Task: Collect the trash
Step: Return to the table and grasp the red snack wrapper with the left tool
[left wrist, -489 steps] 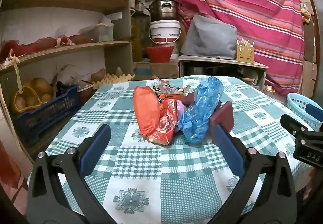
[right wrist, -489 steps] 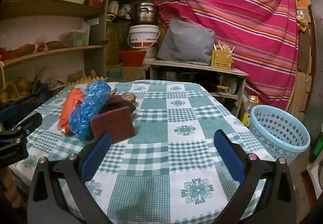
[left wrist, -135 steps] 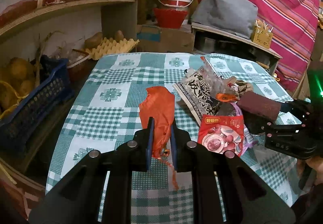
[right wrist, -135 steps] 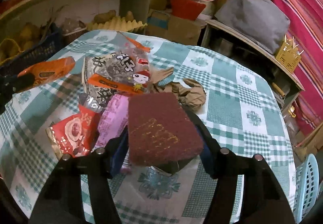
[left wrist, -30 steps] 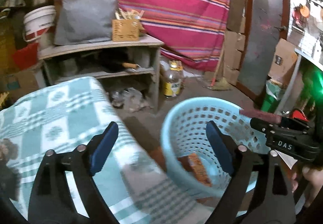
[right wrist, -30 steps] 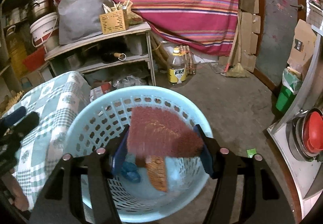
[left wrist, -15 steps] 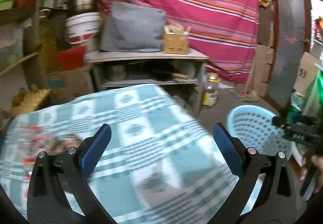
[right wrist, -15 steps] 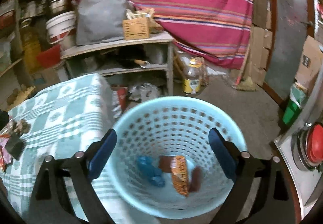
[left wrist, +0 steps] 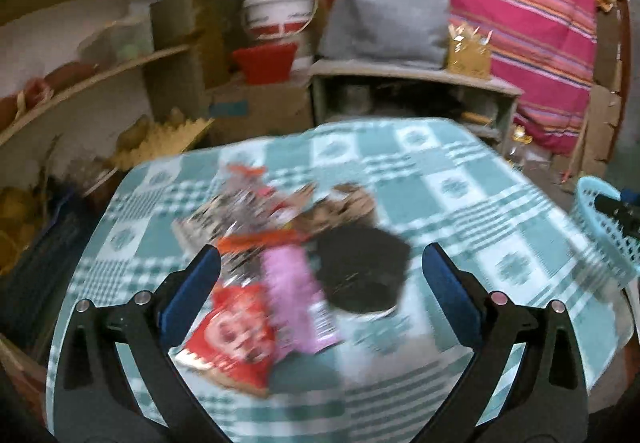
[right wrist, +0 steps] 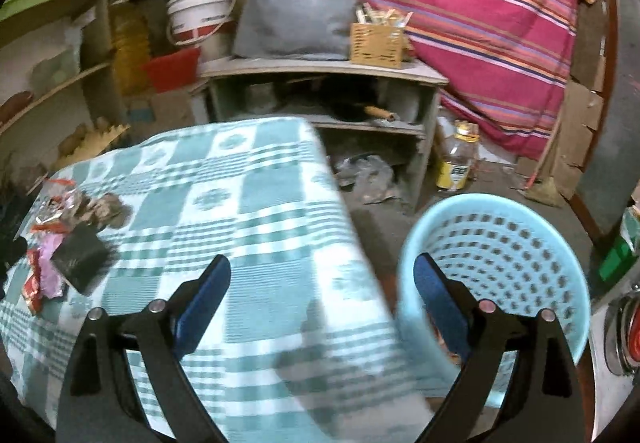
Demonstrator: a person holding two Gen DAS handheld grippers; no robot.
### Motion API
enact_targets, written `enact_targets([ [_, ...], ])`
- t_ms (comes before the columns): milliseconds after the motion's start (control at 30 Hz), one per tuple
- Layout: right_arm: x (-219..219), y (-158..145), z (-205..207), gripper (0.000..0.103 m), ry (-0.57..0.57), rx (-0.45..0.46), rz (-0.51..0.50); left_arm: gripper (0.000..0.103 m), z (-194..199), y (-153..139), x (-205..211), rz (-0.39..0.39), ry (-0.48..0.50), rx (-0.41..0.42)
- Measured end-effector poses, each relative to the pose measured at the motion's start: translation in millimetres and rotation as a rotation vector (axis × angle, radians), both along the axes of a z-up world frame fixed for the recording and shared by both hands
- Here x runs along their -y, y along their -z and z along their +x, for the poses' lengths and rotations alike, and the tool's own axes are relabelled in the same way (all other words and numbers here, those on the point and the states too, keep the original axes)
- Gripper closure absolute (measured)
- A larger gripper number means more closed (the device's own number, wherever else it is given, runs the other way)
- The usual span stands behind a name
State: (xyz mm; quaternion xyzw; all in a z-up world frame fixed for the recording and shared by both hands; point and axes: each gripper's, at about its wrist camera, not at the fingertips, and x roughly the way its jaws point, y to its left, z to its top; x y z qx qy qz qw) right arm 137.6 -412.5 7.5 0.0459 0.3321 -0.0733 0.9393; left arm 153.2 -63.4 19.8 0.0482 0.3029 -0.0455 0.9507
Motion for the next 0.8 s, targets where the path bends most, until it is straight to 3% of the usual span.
enact_targets([
  [133, -25.5, 2.2, 9.8, 0.012, -0.033, -0.012, 0.001, 0.006, 1.3, 19.1, -23.3, 0.020, -0.032, -0.040],
  [433, -72.2, 6.7, 22.2, 0.012, -0.107, -0.038, -0.059, 0.009, 11.5, 43.6, -57.6, -0.044, -0.052, -0.123],
  [567, -81.8, 10.9, 27.3, 0.012, -0.120, -0.053, -0.077, 0.027, 19.3, 46.8, -61.5, -0.072, -0.036, -0.159],
  [633, -83.6, 12.1, 29.2, 0.012, -0.122, -0.059, -0.073, 0.043, 23.4, 48.8, -59.7, -0.075, -0.015, -0.180],
  [700, -86.6, 12.6, 30.3, 0.012, -0.124, -0.061, -0.073, 0.074, 26.4, 51.3, -56.8, -0.083, 0.012, -0.206],
  [767, -91.7, 11.6, 30.3, 0.012, -0.131, -0.059, -0.073, 0.087, 25.8, 51.2, -56.8, -0.099, 0.029, -0.217],
  [800, -94.2, 11.6, 29.8, 0.012, -0.135, -0.058, -0.073, 0.088, 24.6, 49.9, -57.0, -0.100, 0.032, -0.213],
])
